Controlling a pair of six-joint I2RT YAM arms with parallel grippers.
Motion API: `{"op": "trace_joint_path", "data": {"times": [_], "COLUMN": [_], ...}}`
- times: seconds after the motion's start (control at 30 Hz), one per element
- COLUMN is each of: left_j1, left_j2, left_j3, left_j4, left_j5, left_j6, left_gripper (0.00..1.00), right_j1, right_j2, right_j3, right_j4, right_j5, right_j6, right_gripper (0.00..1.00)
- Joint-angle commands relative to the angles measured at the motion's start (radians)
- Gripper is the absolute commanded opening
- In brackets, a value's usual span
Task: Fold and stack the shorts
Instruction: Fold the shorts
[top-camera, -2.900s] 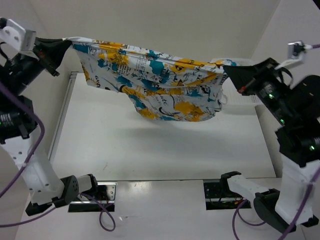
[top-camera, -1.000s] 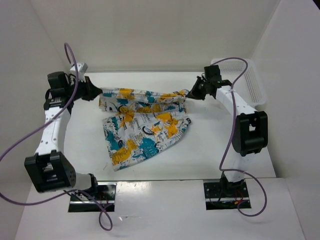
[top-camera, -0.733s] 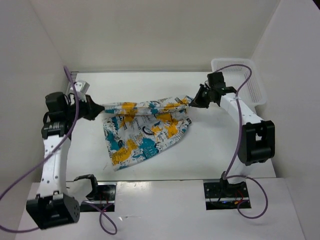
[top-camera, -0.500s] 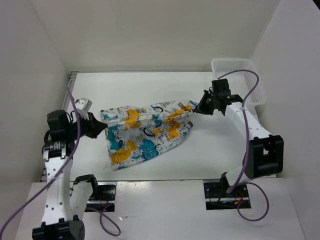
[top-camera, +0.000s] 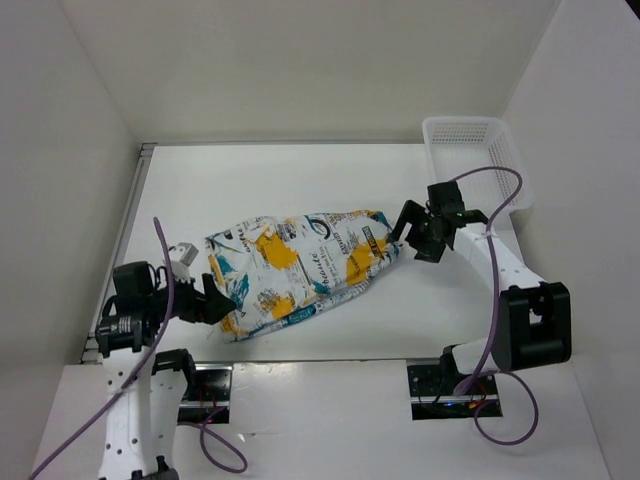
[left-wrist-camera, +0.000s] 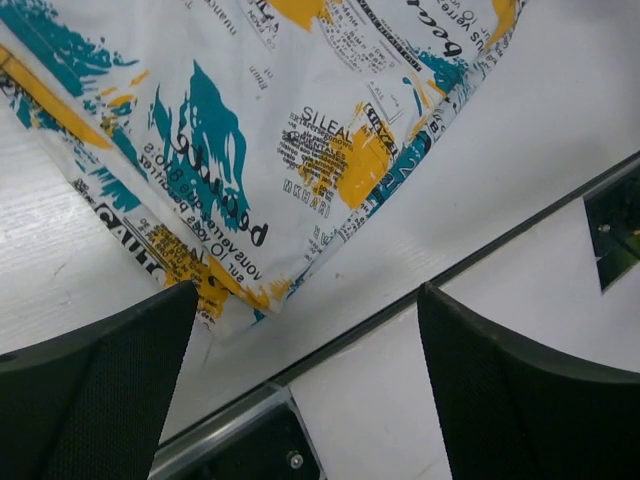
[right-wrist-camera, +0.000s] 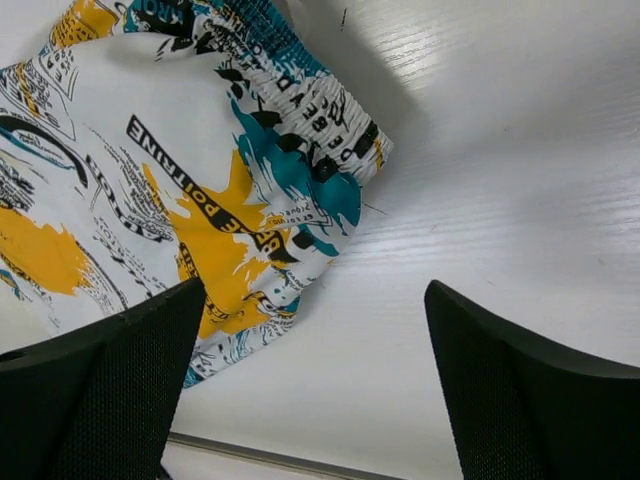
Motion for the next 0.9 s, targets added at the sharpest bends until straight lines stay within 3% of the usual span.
{"op": "trace_joint_path", "data": {"times": [0.0, 0.1, 0.2, 0.23, 0.37, 0.4, 0.43, 0.5, 0.53, 0.6, 0.63, 0.7, 0.73, 0.77, 0.87], "left_j1": [0.002, 0.002, 0.002, 0.002, -0.019, -0.019, -0.019, -0.019, -0.028, -0.047, -0.059, -0.084, -0.103, -0.104, -0.116], "left_j2": [0.123, 0.234, 0.371, 0.409, 0.561, 0.572, 0.572, 0.590, 0.613, 0.659, 0.714, 0.762, 0.786, 0.787, 0.787], "left_j3": [0.090, 0.115, 0.142, 0.154, 0.187, 0.178, 0.167, 0.135, 0.101, 0.075, 0.075, 0.075, 0.075, 0.087, 0.096], "left_j4": [0.030, 0.154, 0.263, 0.263, 0.185, 0.167, 0.153, 0.153, 0.185, 0.214, 0.214, 0.214, 0.200, 0.185, 0.107], "left_j5": [-0.043, -0.043, -0.044, -0.055, -0.113, -0.124, -0.147, -0.147, -0.121, -0.092, -0.092, -0.106, -0.130, -0.130, -0.175], "left_j6": [0.002, 0.002, 0.002, 0.002, 0.002, 0.002, 0.002, 0.002, 0.002, 0.002, 0.002, 0.002, 0.002, 0.002, 0.002], "left_gripper": [0.97, 0.95, 0.72, 0.60, 0.30, 0.18, 0.14, 0.13, 0.23, 0.55, 0.62, 0.62, 0.57, 0.43, 0.30], "right_j1": [-0.004, -0.004, -0.004, -0.004, -0.004, -0.004, -0.004, -0.004, -0.013, -0.013, -0.013, -0.013, -0.013, -0.013, -0.013], "right_j2": [-0.024, 0.011, 0.078, 0.100, 0.171, 0.180, 0.180, 0.180, 0.180, 0.195, 0.206, 0.239, 0.240, 0.250, 0.229], "right_j3": [0.015, 0.049, 0.112, 0.159, 0.222, 0.222, 0.198, 0.161, 0.123, 0.098, 0.098, 0.089, 0.098, 0.098, 0.087], "right_j4": [0.014, 0.038, 0.067, 0.067, 0.046, 0.046, 0.046, 0.058, 0.085, 0.095, 0.109, 0.109, 0.109, 0.098, 0.098], "right_j5": [0.027, 0.027, 0.027, 0.027, 0.017, 0.007, 0.007, -0.013, -0.038, -0.067, -0.078, -0.096, -0.096, -0.096, -0.061], "right_j6": [-0.017, -0.017, -0.017, -0.017, -0.037, -0.037, -0.037, -0.026, -0.014, -0.005, -0.005, -0.005, -0.005, -0.005, -0.005], "right_gripper": [0.95, 0.92, 0.60, 0.42, 0.16, 0.13, 0.10, 0.11, 0.17, 0.40, 0.47, 0.52, 0.55, 0.55, 0.56]}}
